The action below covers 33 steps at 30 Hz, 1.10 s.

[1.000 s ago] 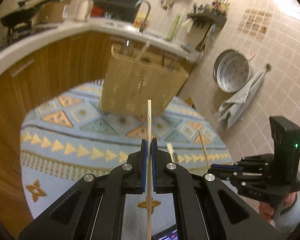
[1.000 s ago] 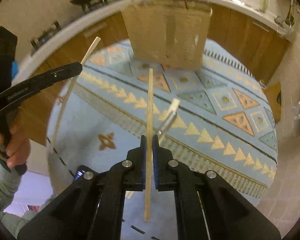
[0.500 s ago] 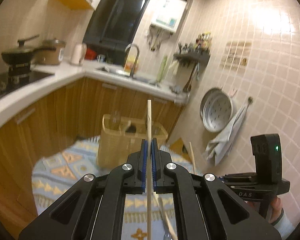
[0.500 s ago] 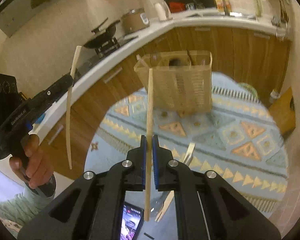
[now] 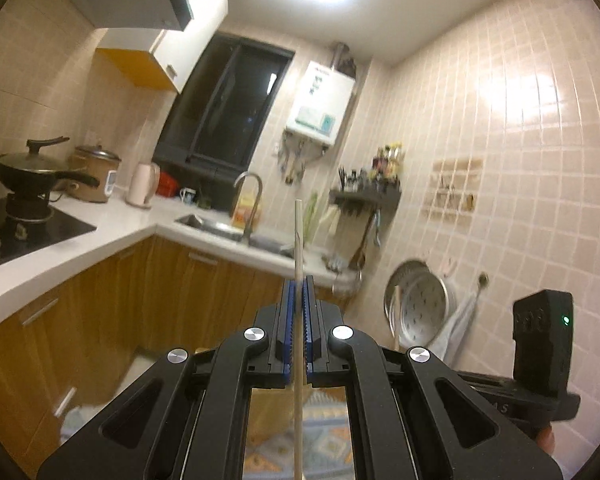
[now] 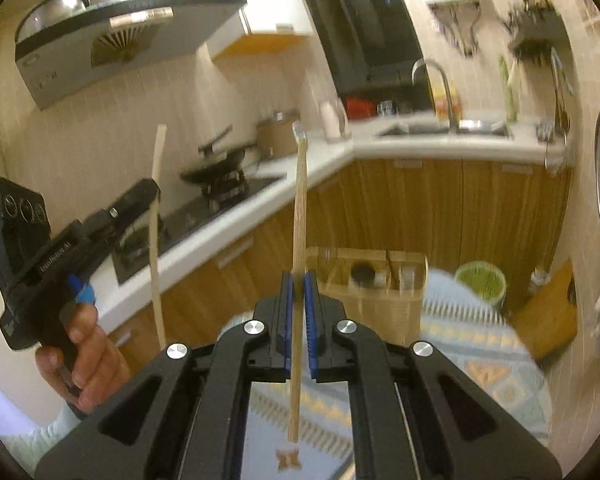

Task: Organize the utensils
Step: 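Carry both chopsticks over the beige caddy and open both tools to drop them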

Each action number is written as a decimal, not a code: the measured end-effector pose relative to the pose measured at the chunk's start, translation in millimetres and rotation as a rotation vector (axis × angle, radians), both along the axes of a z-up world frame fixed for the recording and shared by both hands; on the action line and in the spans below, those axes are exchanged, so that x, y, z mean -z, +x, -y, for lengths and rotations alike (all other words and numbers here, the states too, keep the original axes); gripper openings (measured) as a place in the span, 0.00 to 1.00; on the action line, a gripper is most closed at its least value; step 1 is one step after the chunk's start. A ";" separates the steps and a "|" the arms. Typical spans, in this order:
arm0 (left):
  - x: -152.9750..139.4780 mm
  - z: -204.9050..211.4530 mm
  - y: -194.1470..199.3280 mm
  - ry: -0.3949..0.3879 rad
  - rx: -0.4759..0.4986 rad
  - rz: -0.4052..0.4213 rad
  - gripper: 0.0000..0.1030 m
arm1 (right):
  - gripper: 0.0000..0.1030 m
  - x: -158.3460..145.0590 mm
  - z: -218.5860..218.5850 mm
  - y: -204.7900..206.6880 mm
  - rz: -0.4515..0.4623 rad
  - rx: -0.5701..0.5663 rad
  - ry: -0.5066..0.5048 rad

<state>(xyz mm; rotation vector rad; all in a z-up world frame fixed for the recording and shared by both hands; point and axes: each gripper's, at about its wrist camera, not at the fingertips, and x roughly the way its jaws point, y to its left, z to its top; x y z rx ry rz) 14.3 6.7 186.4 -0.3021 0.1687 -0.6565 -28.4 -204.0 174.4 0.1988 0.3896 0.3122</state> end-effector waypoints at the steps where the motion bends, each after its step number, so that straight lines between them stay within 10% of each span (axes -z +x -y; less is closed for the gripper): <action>1: -0.8 1.3 8.3 -0.014 0.000 0.004 0.02 | 0.04 -3.6 -2.0 3.7 0.026 0.008 -0.007; 9: 4.8 15.4 65.7 -0.069 -0.056 0.056 0.02 | 0.04 -9.9 -22.3 55.4 0.227 0.090 -0.110; 20: 62.0 43.9 141.3 -0.010 -0.168 0.070 0.02 | 0.04 47.9 -25.5 154.8 0.217 0.193 -0.142; 33: 104.2 46.4 161.8 0.017 -0.202 0.017 0.02 | 0.04 85.8 -25.8 170.3 0.178 0.222 -0.161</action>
